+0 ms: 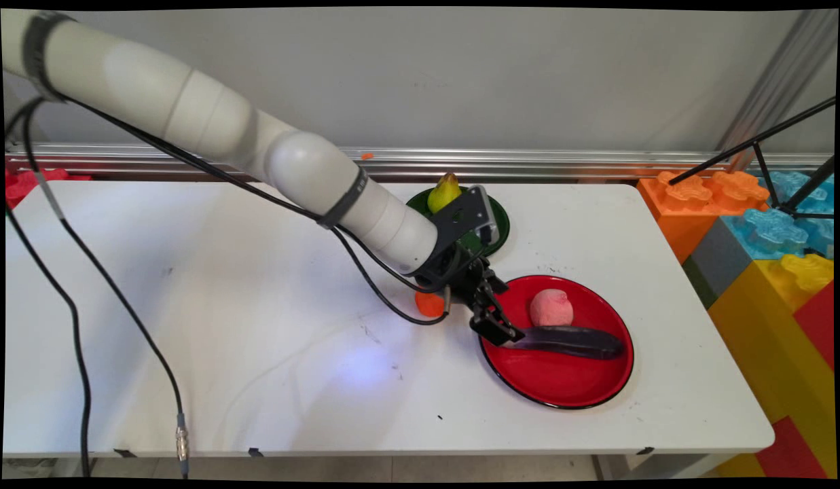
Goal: Pick up the eggplant from the red plate
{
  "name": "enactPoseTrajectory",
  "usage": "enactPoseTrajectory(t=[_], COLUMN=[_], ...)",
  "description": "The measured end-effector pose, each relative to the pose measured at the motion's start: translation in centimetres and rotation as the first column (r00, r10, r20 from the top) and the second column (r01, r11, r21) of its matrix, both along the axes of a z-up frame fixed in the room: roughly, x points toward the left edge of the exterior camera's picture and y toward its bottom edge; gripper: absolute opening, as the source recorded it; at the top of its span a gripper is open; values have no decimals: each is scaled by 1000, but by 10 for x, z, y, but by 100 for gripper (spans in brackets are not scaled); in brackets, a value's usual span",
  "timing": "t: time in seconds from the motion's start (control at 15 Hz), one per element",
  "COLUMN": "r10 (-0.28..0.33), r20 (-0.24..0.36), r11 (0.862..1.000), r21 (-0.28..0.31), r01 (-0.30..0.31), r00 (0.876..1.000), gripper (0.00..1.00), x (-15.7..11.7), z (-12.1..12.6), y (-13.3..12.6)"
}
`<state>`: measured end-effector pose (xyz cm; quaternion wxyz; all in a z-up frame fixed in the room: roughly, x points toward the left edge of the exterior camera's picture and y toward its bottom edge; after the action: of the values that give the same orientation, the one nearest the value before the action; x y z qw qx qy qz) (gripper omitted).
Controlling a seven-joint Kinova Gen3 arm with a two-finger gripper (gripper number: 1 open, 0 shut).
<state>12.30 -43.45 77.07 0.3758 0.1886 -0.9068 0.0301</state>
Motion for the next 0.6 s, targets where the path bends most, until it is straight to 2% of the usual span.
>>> enactPoseTrajectory(t=[0.6], r10=[-31], r20=[-41], r11=[999], r21=[22], r01=[32], r00=[999], gripper=[100], x=[-7], z=[-45], y=[-19])
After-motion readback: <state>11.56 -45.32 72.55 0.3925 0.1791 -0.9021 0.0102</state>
